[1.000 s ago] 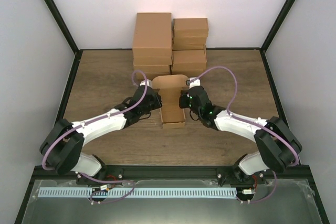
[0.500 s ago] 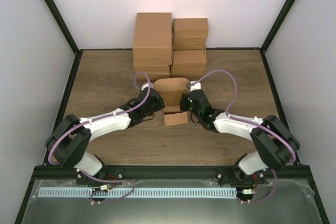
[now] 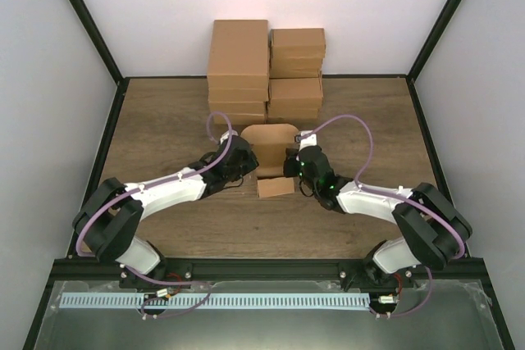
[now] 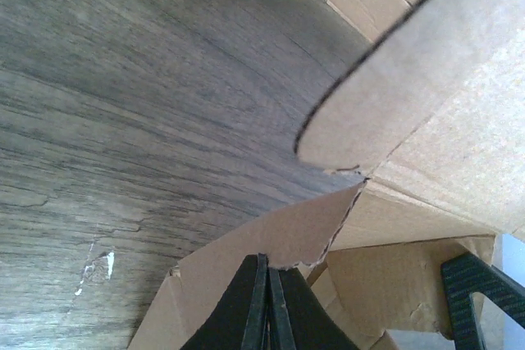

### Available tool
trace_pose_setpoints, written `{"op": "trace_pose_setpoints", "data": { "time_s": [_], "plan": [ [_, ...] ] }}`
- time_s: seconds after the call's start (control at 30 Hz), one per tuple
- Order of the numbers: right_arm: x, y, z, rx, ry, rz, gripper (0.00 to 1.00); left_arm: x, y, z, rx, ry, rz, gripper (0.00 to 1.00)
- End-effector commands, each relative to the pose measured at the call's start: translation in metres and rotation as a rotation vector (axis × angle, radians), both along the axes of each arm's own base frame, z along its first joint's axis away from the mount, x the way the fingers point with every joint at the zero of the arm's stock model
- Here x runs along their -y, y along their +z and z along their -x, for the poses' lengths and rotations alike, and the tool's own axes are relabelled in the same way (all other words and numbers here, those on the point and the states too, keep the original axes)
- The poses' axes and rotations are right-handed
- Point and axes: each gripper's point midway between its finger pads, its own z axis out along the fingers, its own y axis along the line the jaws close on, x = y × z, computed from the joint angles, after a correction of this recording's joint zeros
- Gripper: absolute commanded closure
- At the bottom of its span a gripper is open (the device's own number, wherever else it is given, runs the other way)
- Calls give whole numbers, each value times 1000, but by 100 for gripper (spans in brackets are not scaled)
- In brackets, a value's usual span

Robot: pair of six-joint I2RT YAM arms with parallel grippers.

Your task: Fold the paper box

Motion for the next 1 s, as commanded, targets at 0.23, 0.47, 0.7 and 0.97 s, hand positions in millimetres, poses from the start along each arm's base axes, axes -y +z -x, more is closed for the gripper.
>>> {"op": "trace_pose_setpoints", "data": {
  "time_s": [0.23,0.47,0.7,0.97],
  "plan": [
    [-10,15,6,69,42,-33,99,17,22,-4,-6,45,73,96],
    [-9,18,12,97,62,-41,99,17,29,-4,7,43,87,96],
    [-8,20,13,107,61,-38,99,16,29,-3,23,38,80,96],
    [-7,13,13,97,57,-31,99,16,5,12,-21,11,75,96]
  ]
}}
